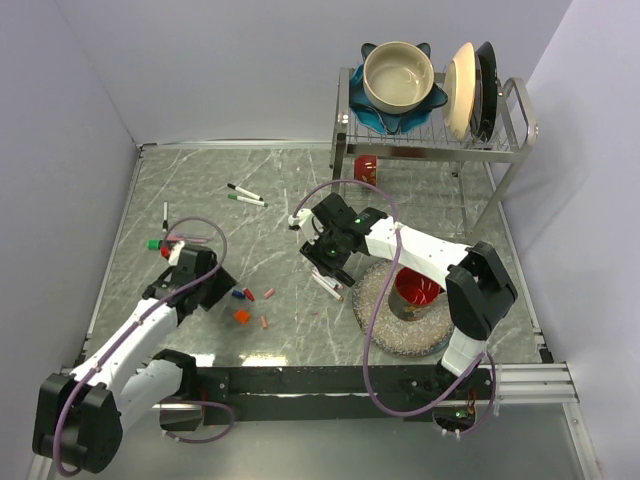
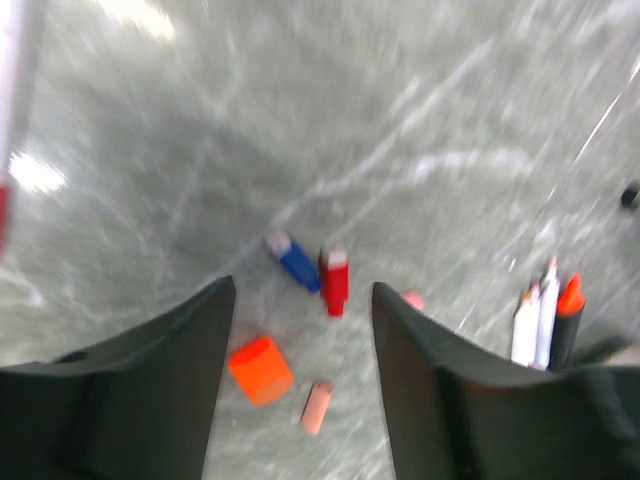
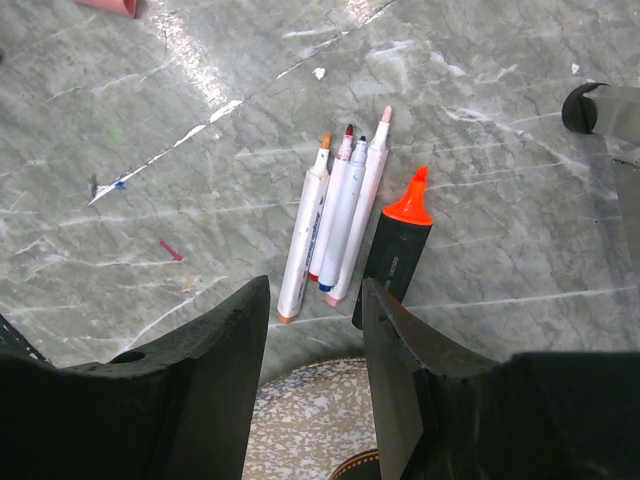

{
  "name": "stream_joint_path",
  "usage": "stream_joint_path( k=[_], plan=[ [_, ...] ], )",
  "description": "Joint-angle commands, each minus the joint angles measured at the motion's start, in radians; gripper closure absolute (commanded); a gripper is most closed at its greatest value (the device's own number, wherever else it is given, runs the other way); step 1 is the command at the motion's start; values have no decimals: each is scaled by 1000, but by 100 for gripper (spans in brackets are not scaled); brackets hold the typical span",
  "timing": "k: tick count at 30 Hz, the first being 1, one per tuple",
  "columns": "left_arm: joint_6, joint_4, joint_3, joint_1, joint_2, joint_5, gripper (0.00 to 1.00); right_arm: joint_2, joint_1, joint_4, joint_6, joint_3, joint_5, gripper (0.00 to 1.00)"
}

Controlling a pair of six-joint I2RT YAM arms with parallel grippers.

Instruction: Open the pen caps

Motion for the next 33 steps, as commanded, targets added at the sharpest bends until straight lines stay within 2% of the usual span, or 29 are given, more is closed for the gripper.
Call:
stream_joint_path(
  k=[1,2,8,17,22,24,27,28,30,31,33],
  plan=[
    [49,-33,92,62,7,-127,34,-56,-8,9,-12,24,-15,50],
    [54,-40,106,74,16,-139,29,-59,-8,12,-11,22,-18,50],
    [94,-118,226,105,174,-226,14,-68,-8,12,-11,19,-33,50],
    [23,-118,203,226,320,-269,14,-87,-7,13,-9,13,-73,50],
    [23,-76,178,272,326,-240,14,-95,-5,12,-9,15,-82,50],
    [29,-50,169,326,347,-204,14,-98,-7,10,-9,13,-84,50],
    [16,-64,187,362,407,-171,19,-107,-7,13,-9,13,-84,50],
    [15,-76,198,366,430,-168,27,-110,-8,15,-9,10,-84,50],
    [16,-90,221,364,489,-151,35,-113,-8,13,-9,10,-82,50],
    [17,-98,226,364,507,-144,43,-115,-8,15,-9,7,-82,50],
    [22,-102,235,364,539,-125,47,-116,-10,15,-11,7,-84,50]
  ],
)
